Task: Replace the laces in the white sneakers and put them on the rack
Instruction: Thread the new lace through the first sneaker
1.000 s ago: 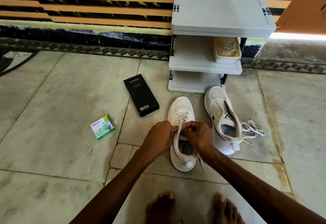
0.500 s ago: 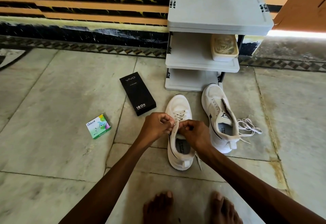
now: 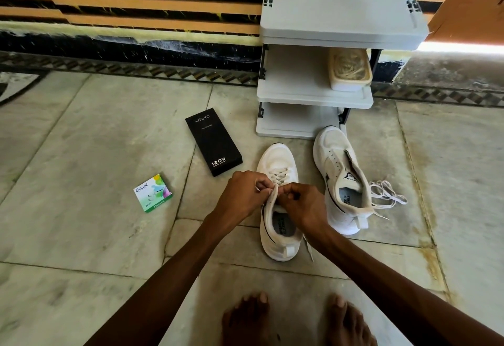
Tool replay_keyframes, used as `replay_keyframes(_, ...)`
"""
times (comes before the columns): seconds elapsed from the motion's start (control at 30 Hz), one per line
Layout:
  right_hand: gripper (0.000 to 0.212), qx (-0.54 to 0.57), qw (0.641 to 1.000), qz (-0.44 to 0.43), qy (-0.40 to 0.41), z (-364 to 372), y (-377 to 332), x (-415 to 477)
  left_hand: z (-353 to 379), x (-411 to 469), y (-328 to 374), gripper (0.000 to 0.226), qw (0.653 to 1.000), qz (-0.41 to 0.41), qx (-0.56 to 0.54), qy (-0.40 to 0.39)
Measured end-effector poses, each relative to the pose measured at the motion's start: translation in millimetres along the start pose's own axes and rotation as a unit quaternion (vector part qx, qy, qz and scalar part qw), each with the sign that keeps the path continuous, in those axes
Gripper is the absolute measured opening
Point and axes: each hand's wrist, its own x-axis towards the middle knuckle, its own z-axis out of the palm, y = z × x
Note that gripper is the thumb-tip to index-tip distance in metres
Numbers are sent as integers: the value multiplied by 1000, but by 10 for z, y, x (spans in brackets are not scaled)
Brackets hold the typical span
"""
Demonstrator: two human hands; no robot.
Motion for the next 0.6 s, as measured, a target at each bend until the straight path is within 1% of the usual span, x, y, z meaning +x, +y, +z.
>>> replay_keyframes(0.13, 5, -12, 1000, -11, 5, -2, -12, -18, 12, -15, -49, 11, 999, 10, -38, 4)
replay_keyframes(0.23, 4, -65, 997, -37, 25, 36, 2, -70, 51, -51, -117, 8, 996, 9, -78, 31)
replay_keyframes(0.3, 15, -110, 990, -69, 54, 74, 52, -113, 71, -78, -146, 6, 993, 9, -104, 54)
replay_keyframes(0.37, 29, -104, 989, -74, 69, 82, 83, -139, 59, -95, -148, 4, 991, 14, -111, 77)
replay_keyframes(0.47, 47, -93, 991, -71, 59, 63, 102, -135, 24, -65, -144, 5, 990, 14, -106, 97)
replay_keyframes(0.6, 52, -84, 990, -84, 72, 90, 146, -136, -106, 31, -198, 8, 985, 25, -57, 160)
